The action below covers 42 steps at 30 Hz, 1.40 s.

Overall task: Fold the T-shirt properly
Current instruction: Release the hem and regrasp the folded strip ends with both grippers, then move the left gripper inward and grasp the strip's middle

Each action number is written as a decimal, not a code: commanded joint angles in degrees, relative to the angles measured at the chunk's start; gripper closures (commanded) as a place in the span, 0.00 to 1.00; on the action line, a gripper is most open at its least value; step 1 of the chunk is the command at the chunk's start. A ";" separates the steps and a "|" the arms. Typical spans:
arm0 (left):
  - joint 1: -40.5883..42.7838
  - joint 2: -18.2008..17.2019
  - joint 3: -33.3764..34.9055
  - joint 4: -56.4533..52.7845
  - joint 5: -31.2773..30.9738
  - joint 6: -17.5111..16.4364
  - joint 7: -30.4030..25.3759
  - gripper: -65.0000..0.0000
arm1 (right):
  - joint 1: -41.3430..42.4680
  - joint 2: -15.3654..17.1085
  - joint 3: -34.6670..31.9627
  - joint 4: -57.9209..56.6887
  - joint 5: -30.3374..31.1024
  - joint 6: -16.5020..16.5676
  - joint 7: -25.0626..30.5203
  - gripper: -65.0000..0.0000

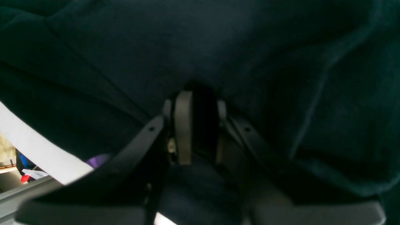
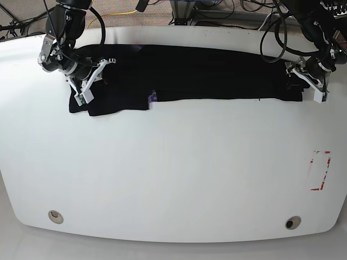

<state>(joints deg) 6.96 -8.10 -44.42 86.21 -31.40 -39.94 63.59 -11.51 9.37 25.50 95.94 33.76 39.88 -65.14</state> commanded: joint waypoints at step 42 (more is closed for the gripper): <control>-1.73 7.44 41.66 26.62 0.06 -0.06 9.77 0.98 | 0.56 0.44 0.22 1.16 1.10 0.12 0.75 0.86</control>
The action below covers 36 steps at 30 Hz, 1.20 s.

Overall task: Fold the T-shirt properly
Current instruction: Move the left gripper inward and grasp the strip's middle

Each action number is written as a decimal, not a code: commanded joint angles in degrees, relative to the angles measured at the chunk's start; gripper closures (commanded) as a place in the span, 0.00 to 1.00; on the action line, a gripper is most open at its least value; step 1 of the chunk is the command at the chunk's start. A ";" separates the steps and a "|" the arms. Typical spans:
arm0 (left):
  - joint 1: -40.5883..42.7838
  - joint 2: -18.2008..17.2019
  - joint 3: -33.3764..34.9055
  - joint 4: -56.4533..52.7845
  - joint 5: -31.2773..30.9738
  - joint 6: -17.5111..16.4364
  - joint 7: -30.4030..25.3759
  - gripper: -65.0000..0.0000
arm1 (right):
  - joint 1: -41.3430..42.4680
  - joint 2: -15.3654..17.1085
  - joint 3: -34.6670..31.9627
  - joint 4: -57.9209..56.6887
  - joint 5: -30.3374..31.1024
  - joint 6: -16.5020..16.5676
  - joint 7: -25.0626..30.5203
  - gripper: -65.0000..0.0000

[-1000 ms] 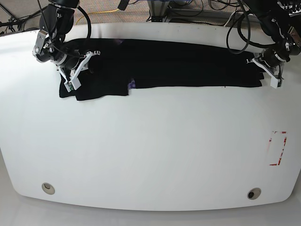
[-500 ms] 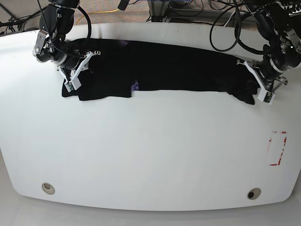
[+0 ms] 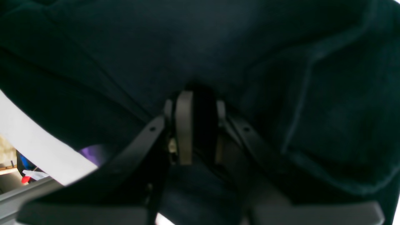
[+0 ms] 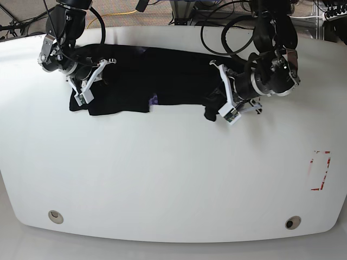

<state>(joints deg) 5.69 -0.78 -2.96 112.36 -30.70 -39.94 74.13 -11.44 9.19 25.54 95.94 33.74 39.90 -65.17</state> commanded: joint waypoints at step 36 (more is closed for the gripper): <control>-5.74 2.93 -7.10 1.62 -4.95 -0.06 5.87 0.46 | 0.85 0.70 0.17 4.76 1.47 0.10 0.77 0.86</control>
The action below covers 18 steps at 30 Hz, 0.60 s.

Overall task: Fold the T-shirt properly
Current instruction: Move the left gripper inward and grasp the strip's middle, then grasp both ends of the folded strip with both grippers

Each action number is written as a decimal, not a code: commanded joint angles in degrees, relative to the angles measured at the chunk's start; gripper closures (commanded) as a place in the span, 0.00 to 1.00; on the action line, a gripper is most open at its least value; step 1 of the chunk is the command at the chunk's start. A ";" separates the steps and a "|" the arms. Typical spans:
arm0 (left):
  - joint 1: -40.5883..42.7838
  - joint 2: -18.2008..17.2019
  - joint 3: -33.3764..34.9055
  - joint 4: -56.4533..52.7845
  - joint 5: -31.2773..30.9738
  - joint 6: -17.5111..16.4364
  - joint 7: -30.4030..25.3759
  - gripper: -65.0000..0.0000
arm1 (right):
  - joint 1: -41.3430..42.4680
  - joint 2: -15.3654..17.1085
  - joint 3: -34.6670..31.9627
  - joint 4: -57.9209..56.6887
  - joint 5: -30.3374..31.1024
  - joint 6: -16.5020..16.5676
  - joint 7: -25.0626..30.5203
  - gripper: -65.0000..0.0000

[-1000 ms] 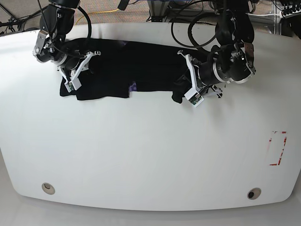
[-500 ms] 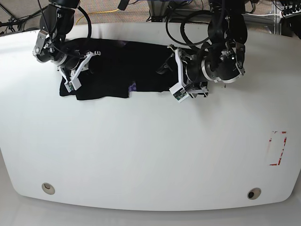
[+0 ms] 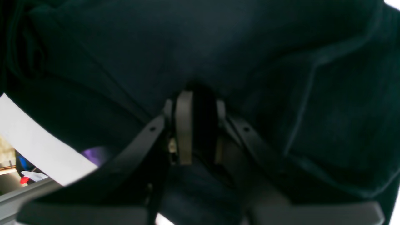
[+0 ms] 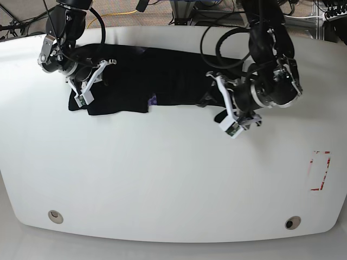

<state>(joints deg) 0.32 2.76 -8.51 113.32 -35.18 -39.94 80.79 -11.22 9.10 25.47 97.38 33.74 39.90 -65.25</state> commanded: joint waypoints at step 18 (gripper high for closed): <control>5.88 -7.56 -6.74 -16.83 1.29 -0.06 -10.42 0.91 | 5.55 1.05 14.75 12.46 6.84 0.10 -12.15 0.22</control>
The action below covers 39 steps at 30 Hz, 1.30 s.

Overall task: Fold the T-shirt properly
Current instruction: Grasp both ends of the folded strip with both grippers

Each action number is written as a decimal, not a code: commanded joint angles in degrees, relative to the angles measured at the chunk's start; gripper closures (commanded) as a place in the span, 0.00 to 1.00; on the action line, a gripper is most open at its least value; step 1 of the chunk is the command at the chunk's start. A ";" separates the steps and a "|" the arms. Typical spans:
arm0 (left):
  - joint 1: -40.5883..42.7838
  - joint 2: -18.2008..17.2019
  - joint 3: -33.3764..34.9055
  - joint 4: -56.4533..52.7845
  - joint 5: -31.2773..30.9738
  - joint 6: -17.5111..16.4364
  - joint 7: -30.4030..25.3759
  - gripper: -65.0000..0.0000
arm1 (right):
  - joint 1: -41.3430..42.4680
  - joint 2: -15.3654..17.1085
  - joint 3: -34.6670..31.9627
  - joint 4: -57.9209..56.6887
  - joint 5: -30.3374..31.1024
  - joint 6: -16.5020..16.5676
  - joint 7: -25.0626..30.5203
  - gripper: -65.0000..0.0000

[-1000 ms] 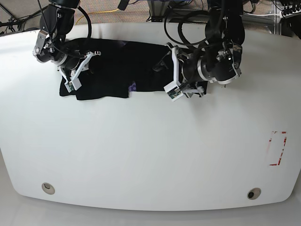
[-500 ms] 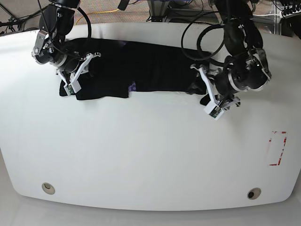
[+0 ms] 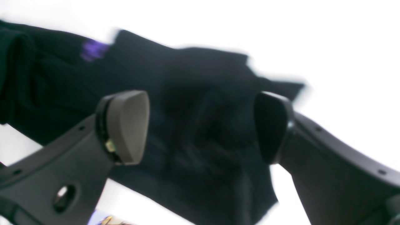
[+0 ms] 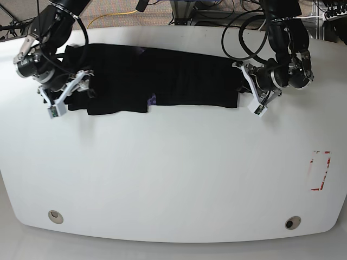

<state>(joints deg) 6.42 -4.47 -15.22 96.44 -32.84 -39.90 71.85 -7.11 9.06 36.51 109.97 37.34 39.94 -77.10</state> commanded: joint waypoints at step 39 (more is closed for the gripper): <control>0.40 -0.41 0.06 -1.28 -0.70 -0.10 -1.92 0.91 | -0.23 2.24 8.28 -23.69 19.40 0.06 -0.92 0.31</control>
<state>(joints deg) 7.29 -4.47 -15.16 94.13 -33.01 -39.92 70.61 -7.60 10.44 44.75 84.38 55.68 39.94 -78.30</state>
